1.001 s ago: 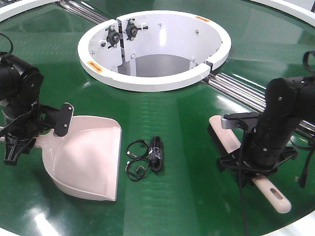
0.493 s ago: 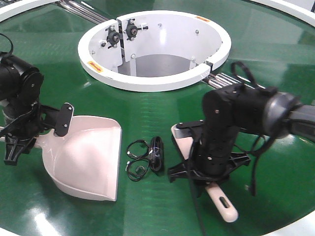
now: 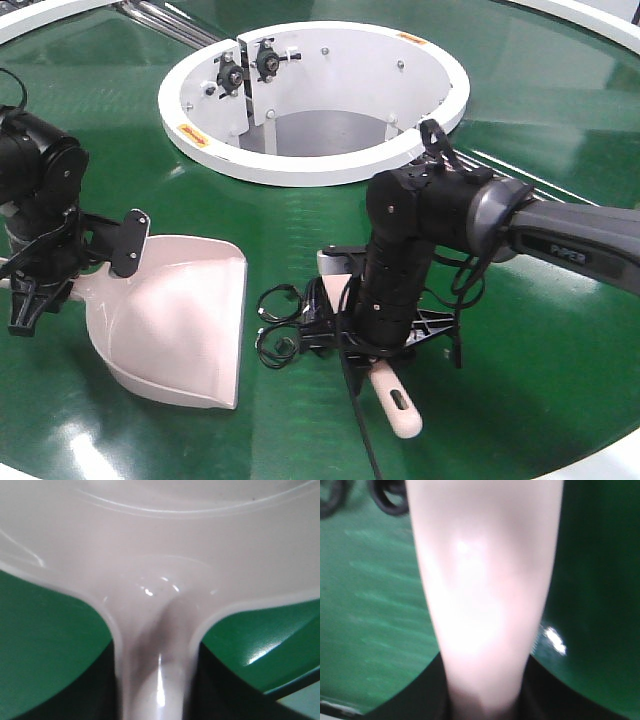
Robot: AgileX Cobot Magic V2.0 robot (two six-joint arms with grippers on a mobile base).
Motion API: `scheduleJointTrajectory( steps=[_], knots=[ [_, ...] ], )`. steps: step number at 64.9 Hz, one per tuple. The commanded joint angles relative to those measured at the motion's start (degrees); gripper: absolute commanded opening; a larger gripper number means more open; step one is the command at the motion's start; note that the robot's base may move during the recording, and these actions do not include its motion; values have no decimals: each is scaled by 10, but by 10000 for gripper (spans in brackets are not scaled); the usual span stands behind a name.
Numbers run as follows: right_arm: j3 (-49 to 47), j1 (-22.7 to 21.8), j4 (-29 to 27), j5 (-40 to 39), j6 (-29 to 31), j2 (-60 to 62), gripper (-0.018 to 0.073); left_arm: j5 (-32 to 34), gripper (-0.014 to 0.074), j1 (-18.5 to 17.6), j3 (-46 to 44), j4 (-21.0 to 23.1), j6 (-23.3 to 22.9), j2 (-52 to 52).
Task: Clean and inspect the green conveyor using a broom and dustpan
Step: 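Sweep the black cable bundle with the brush toward the held dustpan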
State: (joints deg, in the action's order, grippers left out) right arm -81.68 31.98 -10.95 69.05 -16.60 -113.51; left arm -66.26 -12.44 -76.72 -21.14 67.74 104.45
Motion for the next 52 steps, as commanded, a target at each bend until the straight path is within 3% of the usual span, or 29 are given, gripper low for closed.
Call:
scheduleJointTrajectory(
  steps=[1,14,36,52],
  knots=[
    [-39,19,-16,36,4,7,-4,-9,-6,-3,-16,-15,0,-29],
    [-125,69,-37,50,16,-50,-4,-9,-6,-3,-16,-15,0,-29],
    [-314,124,-158,49,60,-139,-4,-9,-6,-3,-16,-15,0,-29],
    [-370,126,-154,49,63,-147,-4,-9,-6,-3,-16,-15,0,-29]
  ],
)
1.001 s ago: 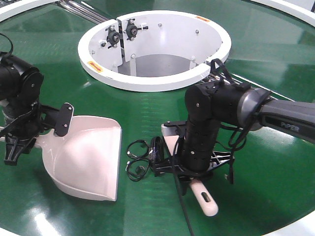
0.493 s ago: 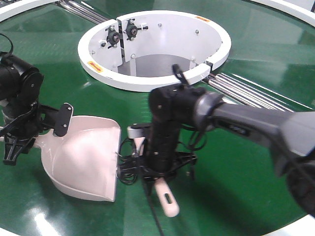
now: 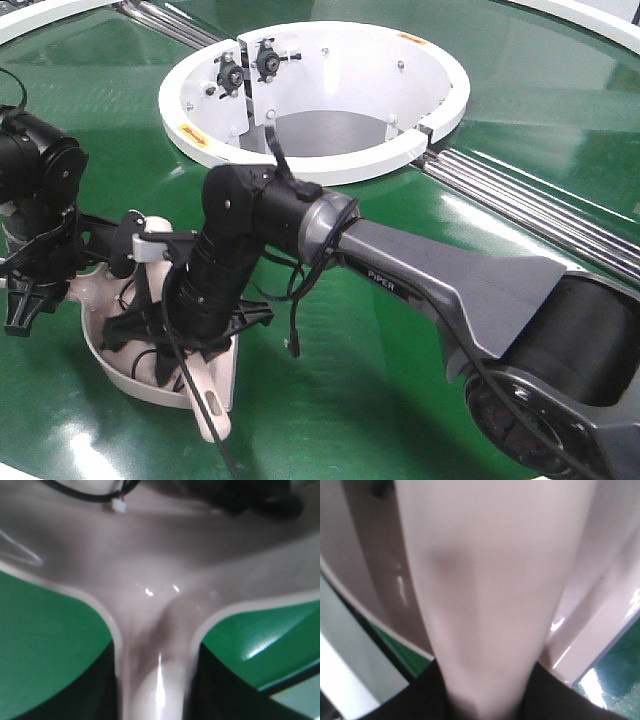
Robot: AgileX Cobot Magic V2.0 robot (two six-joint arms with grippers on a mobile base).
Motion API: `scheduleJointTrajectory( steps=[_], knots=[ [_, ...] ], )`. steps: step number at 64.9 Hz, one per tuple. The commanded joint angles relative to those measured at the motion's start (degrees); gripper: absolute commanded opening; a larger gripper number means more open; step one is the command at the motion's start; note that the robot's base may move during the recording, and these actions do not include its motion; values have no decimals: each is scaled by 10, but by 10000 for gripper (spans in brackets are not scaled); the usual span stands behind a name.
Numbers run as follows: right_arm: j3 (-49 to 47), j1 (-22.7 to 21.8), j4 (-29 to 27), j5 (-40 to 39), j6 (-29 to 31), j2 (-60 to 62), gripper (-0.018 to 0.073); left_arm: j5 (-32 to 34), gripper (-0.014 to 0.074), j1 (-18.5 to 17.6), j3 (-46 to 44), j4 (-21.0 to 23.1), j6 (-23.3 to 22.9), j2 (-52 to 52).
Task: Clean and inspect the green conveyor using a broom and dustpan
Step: 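Sweep the black cable bundle with the brush toward the held dustpan, then move the brush back and set it down on the belt, open right gripper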
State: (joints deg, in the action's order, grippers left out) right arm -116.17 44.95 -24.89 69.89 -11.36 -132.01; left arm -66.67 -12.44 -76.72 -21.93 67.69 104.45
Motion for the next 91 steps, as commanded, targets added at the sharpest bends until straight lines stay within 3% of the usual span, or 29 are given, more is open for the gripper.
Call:
scheduleJointTrajectory(
  steps=[1,16,30,54,72,91],
  knots=[
    [-25,-5,-11,41,10,39,-4,-5,-6,-3,-16,-7,1,-29],
    [13,-28,52,41,-3,65,-4,-5,-6,-3,-16,-8,1,-29],
    [95,-91,70,41,28,136,-4,-5,-6,-3,-16,-7,1,-29],
    [259,-227,157,41,82,280,-4,-5,-6,-3,-16,-7,1,-29],
    [380,-312,171,10,131,334,-4,-5,-6,-3,-16,-7,1,-29],
    [488,-335,174,-47,147,338,-4,-5,-6,-3,-16,-7,1,-29]
  ],
)
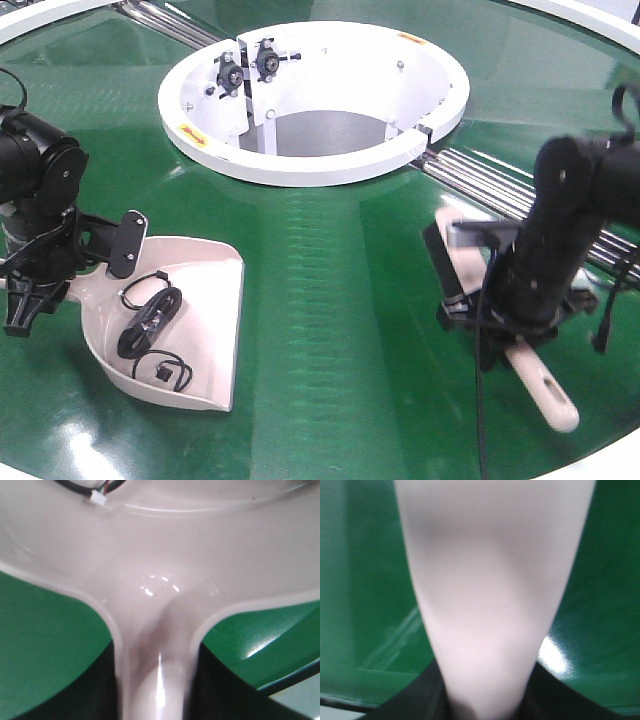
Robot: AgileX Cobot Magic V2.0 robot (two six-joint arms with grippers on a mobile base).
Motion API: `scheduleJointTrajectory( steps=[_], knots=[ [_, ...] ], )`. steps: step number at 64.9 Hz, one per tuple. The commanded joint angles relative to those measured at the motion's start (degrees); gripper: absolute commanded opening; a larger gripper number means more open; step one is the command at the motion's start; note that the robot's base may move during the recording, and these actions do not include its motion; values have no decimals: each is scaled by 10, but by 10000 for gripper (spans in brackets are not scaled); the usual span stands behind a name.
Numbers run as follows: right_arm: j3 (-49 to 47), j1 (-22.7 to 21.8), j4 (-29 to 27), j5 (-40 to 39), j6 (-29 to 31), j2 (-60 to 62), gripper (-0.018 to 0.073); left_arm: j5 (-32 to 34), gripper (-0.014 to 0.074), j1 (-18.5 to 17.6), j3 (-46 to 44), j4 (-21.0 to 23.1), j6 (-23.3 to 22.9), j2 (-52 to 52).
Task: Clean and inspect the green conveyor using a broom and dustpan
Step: 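Move the brush back and set it down on the belt, open right gripper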
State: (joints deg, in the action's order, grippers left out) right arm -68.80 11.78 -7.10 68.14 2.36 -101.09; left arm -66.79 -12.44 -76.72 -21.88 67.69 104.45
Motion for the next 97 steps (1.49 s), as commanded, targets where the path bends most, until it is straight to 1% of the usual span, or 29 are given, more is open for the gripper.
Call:
scheduleJointTrajectory(
  steps=[1,9,27,45,57,69,83,90,97],
  knots=[
    [16,-4,-4,-34,10,28,-4,-4,-6,-3,-16,-8,1,-29],
    [33,-4,-4,-57,10,28,-4,-4,-6,-3,-16,-8,1,-29],
    [33,-4,-4,-58,22,28,-4,-3,-6,-3,-16,-8,1,-29],
    [33,-4,-6,-27,22,28,-4,-3,-6,-3,-16,-6,1,-29],
    [33,-4,-7,-31,21,28,-4,-3,-6,-3,-16,-7,1,-29],
    [32,-4,-6,-33,19,28,-4,-1,-6,-3,-16,8,1,-29],
    [32,-4,-1,-47,9,28,-3,30,-6,-3,-16,4,1,-29],
    [32,-4,20,-56,-11,28,-1,34,-6,-3,-16,16,0,-29],
    [32,-2,63,-56,-45,28,11,30,-3,-3,-16,42,-1,-29]
  ],
)
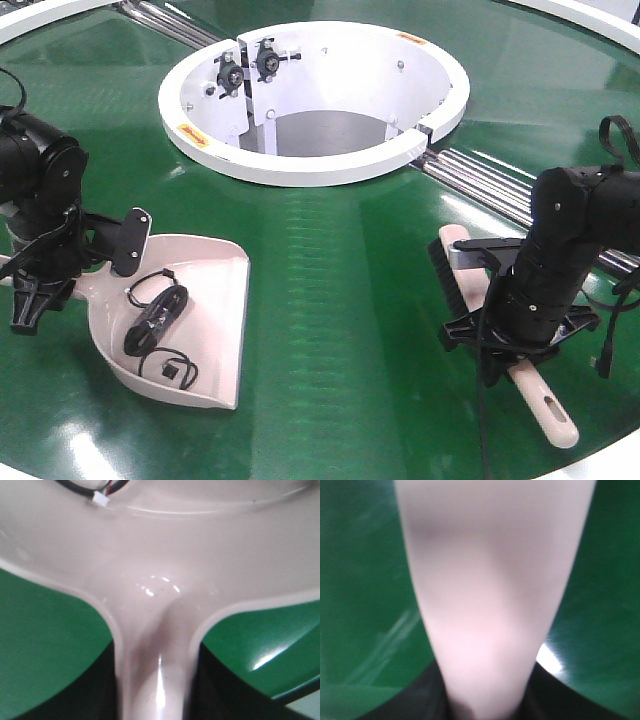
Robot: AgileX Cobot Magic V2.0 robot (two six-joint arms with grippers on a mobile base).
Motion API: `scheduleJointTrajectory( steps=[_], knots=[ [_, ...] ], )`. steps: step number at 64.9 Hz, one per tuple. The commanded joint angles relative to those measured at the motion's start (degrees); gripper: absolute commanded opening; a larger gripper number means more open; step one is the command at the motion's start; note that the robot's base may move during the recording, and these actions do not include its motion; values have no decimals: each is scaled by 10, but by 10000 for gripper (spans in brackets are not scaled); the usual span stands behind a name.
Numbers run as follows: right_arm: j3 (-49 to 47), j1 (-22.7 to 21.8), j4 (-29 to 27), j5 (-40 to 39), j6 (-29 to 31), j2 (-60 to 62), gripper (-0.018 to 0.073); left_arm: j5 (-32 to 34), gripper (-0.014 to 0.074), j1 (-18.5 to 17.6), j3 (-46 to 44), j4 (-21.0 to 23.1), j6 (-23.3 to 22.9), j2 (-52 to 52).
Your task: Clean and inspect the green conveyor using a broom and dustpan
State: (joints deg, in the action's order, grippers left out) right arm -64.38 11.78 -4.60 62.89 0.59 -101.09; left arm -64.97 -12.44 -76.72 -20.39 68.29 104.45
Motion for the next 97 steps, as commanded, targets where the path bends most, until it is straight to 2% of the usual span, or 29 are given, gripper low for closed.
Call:
scheduleJointTrajectory(
  steps=[1,9,19,35,44,53,59,76,97],
  knots=[
    [-12,-2,46,-3,-29,28,15,12,-3,-3,-16,31,-7,-29],
    [-12,-2,58,4,-39,28,60,8,13,-3,-16,67,-12,-29],
    [-12,-2,51,9,-39,28,150,-7,69,-3,-16,84,-12,-29],
    [-12,-2,50,10,-38,28,358,-13,237,-3,-16,82,-12,-29],
    [-12,-2,50,9,-38,29,426,-14,345,-3,-16,84,-19,-29],
    [-12,-2,50,10,-38,35,439,-15,433,-3,-16,90,-54,-33],
    [-12,-2,51,8,-37,53,440,-17,459,-3,-16,103,-57,-41],
    [-12,-2,72,-28,-36,150,440,-34,461,-3,-16,182,-57,-111],
    [-11,-2,72,-105,-35,298,438,-20,461,-3,-16,262,-57,-265]
  ],
)
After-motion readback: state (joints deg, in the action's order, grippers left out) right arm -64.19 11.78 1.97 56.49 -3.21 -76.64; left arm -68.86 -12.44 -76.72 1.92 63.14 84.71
